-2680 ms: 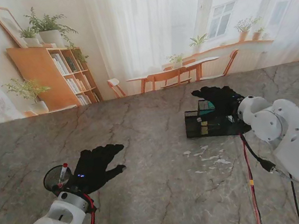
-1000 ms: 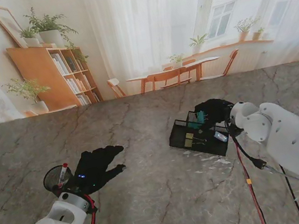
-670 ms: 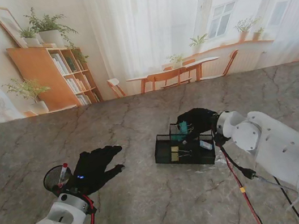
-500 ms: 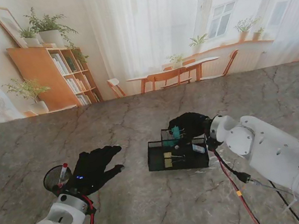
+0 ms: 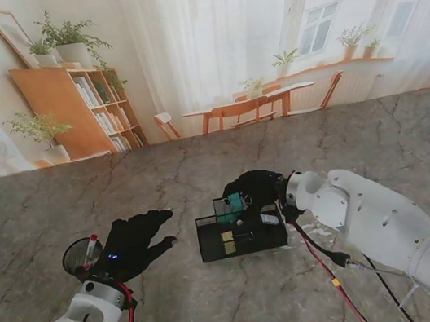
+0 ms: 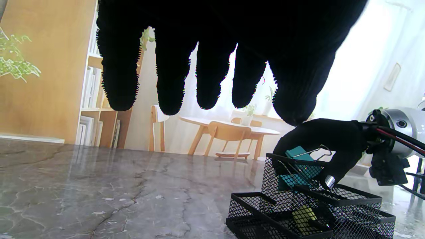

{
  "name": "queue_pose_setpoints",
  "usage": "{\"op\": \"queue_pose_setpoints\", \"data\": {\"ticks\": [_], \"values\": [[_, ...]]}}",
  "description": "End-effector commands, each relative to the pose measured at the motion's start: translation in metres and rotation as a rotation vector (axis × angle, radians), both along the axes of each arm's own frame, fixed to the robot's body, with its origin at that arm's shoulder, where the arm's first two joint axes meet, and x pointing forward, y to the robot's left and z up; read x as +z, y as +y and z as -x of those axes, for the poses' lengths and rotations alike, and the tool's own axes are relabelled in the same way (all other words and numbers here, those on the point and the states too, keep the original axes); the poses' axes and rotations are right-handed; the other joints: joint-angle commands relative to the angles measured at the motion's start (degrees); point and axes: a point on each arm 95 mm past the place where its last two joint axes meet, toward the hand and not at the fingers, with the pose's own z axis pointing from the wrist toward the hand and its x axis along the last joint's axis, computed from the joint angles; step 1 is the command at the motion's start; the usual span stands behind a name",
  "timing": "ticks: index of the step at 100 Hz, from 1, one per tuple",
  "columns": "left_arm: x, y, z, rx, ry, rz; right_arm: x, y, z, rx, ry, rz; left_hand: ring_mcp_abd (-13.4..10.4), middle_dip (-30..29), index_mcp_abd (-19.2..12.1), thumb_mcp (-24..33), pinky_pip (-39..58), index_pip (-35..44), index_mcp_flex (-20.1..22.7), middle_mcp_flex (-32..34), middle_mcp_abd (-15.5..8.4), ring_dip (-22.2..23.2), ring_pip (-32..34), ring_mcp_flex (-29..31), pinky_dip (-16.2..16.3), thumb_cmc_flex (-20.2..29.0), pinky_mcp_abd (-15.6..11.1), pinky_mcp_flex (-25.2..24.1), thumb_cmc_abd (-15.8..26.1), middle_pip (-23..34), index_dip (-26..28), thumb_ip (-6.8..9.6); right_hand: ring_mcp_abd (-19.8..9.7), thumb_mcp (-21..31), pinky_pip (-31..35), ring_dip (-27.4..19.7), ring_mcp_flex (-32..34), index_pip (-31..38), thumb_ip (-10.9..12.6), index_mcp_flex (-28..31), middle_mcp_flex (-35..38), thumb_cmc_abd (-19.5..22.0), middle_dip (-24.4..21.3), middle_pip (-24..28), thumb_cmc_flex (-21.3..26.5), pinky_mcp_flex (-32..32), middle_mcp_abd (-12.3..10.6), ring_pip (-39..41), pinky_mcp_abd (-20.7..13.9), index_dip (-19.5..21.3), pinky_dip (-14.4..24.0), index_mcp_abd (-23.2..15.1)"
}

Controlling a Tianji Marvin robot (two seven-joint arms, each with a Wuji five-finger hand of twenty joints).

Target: Organize desk stationery

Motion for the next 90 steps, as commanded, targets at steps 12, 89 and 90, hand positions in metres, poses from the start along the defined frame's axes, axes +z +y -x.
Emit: {"op": "queue_pose_setpoints", "data": {"ticks": [12, 89, 90], "values": [[-0.001, -0.002, 0.003, -0.002, 0.001, 0.012, 0.005, 0.000, 0.008, 0.002, 0.021, 0.021, -0.5, 0.5, 0.5, -0.4, 1.4, 0.7, 1.5, 0.4, -0.5, 0.2, 0.2, 0.6, 1.9, 0.3, -1.3, 0.0, 2.5, 0.1, 0.7, -3.24, -0.9, 4.3, 1.5, 2.4, -3.0, -5.3, 5.6, -3.3, -7.6, 7.8, -0.6, -1.9, -2.3, -5.6, -0.8, 3.7, 3.9, 4.5, 4.0, -8.3], [0.000, -0.004, 0.005, -0.014, -0.015, 0.027, 0.054, -0.008, 0.034, -0.118, -0.035, -0.039, -0.4, 0.4, 0.5, -0.5, 0.6, 0.4, 0.9, -0.1, -0.5, 0.0, -0.3, -0.2, 1.6, 0.0, -0.9, -0.9, 2.5, 0.0, 0.6, -3.29, 7.0, -14.4, -8.5, 1.0, -17.8, -18.2, 7.0, -14.2, -19.4, 28.6, -2.4, -21.3, -12.1, -27.4, 4.8, -14.4, 13.5, 3.9, 7.4, -2.9], [0.000, -0.004, 0.005, -0.015, -0.015, 0.027, 0.055, -0.009, 0.035, -0.123, -0.041, -0.045, -0.4, 0.4, 0.6, -0.5, 0.5, 0.4, 0.9, -0.1, -0.4, -0.1, -0.3, -0.2, 1.6, 0.0, -0.8, -1.0, 2.4, 0.0, 0.6, -3.30, 6.8, -14.5, -8.7, 0.9, -18.0, -18.3, 7.0, -14.3, -19.5, 28.6, -2.4, -21.4, -12.1, -27.7, 4.7, -14.7, 13.4, 3.8, 7.3, -3.2]]}}
